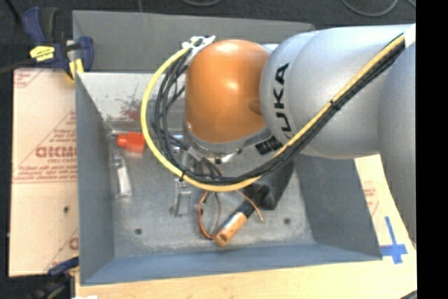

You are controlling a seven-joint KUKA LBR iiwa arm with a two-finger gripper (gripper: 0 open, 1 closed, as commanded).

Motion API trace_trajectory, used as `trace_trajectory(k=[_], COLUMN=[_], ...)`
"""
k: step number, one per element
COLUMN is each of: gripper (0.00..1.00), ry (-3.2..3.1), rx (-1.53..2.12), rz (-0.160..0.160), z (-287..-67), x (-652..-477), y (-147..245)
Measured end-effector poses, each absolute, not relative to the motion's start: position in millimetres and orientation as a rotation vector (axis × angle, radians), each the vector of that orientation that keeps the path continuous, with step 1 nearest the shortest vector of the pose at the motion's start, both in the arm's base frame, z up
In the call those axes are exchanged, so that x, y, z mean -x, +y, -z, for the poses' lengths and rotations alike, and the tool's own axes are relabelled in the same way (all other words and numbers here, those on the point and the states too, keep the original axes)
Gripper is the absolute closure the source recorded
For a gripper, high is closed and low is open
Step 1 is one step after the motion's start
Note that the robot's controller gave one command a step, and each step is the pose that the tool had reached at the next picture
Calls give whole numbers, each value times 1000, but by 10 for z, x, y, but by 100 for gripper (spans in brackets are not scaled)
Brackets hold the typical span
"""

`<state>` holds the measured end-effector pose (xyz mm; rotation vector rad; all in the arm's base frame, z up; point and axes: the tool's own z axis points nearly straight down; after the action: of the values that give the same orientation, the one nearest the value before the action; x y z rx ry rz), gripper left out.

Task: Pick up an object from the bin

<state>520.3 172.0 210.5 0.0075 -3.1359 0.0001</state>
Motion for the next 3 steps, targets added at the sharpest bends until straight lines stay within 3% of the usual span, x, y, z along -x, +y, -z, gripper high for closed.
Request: trace_trajectory(k=[1,2,3], gripper=[0,0,0], ry=[-3144,-3142,-3142], rx=[-1,-74,35], rz=[2,3,0], z=[-2151,-1882,-1655], x=[-5219,-5034,-5063], y=[1710,1295,1032])
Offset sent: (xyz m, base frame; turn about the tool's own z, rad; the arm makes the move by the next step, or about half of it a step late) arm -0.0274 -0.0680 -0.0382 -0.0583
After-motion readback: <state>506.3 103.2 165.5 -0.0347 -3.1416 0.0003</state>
